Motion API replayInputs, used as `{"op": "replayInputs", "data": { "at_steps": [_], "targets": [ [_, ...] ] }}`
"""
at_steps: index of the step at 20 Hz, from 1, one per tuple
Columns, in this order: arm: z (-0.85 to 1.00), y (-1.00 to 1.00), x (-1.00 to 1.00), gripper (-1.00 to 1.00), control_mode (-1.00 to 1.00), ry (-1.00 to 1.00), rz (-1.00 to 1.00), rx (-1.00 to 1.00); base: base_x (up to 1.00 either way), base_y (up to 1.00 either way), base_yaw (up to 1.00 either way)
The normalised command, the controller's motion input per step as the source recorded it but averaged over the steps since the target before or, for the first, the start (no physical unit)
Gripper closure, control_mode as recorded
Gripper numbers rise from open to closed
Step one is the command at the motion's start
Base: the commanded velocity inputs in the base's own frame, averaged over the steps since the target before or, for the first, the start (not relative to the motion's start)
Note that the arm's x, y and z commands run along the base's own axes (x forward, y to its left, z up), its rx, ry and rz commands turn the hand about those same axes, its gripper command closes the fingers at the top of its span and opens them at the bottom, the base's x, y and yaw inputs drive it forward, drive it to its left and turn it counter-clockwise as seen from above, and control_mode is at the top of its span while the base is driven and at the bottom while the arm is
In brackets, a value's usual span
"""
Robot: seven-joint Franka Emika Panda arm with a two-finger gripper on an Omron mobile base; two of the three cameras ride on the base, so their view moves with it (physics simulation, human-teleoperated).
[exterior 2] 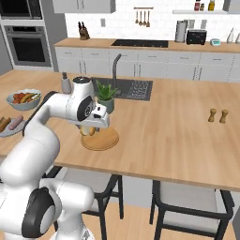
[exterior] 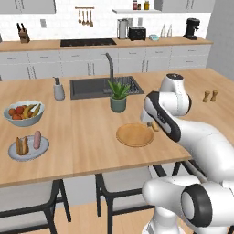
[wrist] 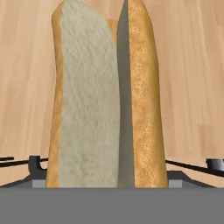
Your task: Place one bun and one sausage from the bowl on each plate.
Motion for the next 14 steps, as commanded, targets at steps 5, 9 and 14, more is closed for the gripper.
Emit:
{"op": "replayInputs", "data": {
  "at_steps": [5,9,14],
  "targets": [
    [-0.44,0.00,0.68,1.00,-1.00,0.00,0.00,0.00,0.00,0.00,0.00],
    [-0.69,0.00,0.48,1.00,-1.00,0.00,0.00,0.00,0.00,0.00,0.00],
    [-0.64,-0.02,0.52,1.00,-1.00,0.00,0.00,0.00,0.00,0.00,0.00]
  ]
}}
